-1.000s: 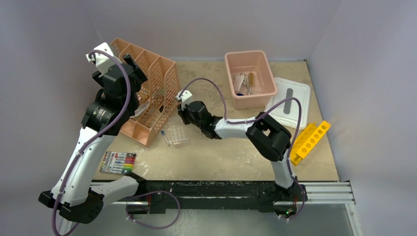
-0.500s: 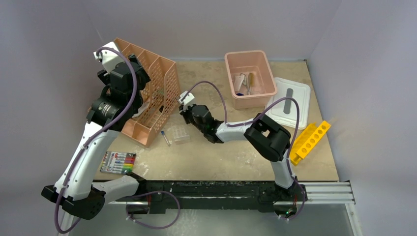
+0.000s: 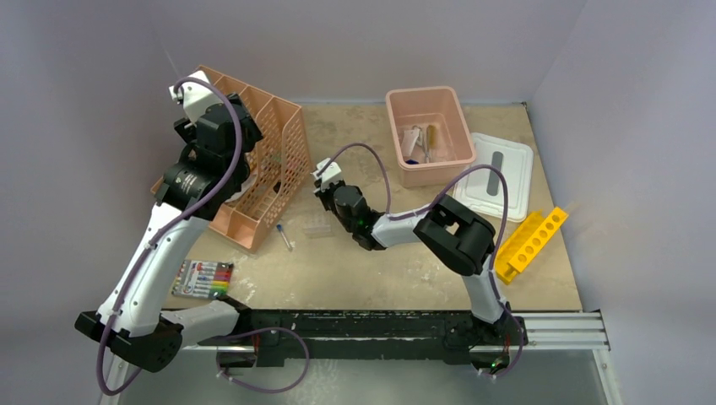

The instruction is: Organize the chemistry lab equipment

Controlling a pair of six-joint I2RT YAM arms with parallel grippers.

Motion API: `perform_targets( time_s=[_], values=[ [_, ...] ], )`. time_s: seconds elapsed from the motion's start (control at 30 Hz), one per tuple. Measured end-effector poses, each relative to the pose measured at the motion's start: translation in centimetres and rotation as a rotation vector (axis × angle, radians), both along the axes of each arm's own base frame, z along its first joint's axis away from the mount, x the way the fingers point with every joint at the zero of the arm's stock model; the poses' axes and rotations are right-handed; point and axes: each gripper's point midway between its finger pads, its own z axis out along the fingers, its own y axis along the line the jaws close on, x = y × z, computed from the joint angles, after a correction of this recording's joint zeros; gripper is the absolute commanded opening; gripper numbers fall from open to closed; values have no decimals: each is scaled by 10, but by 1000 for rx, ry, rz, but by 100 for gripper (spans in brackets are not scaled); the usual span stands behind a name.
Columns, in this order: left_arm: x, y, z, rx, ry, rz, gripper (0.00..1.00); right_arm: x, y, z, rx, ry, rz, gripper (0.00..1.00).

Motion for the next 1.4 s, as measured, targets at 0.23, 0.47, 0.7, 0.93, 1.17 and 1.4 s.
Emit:
perform_targets(
  time_s=[0.23, 0.47, 0.7, 0.93, 1.17, 1.4],
  values=[
    [6, -5, -9, 1, 28, -10, 70, -1, -2, -18, 3, 27, -6, 12],
    [7, -8, -14, -12, 40, -17, 70, 0, -4, -19, 43, 31, -14, 15],
    [8, -9, -14, -28, 34, -14, 70, -1, -7, -20, 73, 31, -15, 17],
    [8, -9, -14, -32, 33, -13, 70, -1, -7, -21, 82, 43, -17, 43],
    [7, -10, -13, -35, 31, -17, 70, -4, -16, -24, 37, 98, -31, 67],
    [4, -9, -11, -49, 18, -21, 70, -8, -16, 50, 94, 100, -5, 66]
  ],
)
